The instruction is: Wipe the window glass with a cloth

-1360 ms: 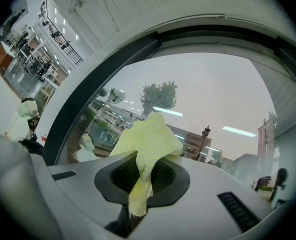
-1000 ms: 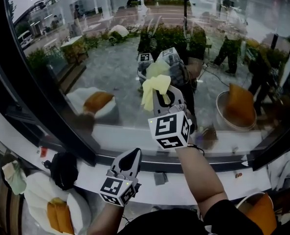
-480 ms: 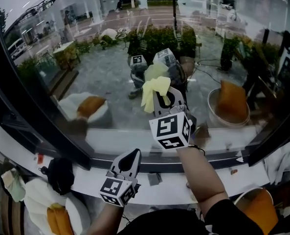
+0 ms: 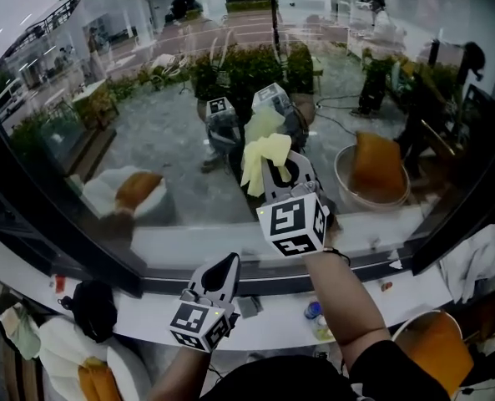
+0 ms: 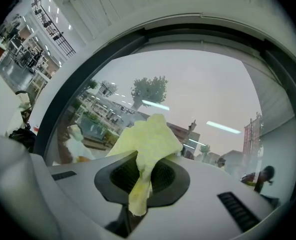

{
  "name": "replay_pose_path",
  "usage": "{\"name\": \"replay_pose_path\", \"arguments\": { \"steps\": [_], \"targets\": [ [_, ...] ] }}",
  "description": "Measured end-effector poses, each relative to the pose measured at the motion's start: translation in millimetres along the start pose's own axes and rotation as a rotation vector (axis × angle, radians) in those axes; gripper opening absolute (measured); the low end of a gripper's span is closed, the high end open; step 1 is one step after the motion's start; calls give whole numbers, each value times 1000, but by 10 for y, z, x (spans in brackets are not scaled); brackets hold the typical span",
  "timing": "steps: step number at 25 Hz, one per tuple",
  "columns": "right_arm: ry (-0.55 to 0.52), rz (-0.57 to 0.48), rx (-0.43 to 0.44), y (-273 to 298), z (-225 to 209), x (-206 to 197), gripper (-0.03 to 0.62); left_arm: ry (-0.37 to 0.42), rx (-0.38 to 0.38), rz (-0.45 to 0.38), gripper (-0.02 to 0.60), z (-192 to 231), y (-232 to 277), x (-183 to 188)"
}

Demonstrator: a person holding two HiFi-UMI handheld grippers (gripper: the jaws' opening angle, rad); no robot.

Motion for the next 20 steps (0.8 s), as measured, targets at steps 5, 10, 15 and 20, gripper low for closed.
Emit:
{"name": "replay_pose_path", "arguments": {
  "steps": [5,10,15,20],
  "targets": [
    [-11,28,-26,-120,-133,-11,43,-8,-42,-6,8,-109,37,50],
    [-22,50,-53,-176,-138,32,43,-14,-73,-16,8,-86,-26,89],
    [-31,66,-82,-269,-243,3,43,-18,-97,-11,8,-141,-32,72],
    [-21,79,-113,-525,-733,-250,43,-14,-114,5,8,-543,242,14]
  ]
}}
Point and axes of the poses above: the fingertips, and each gripper's own axes: y forward along the fingers, z to its left, x out of its top, the point moved 3 cm from there along -y, backward along the fingers, and after that the axes turned 6 degrees about -z, right-handed, at the moved point
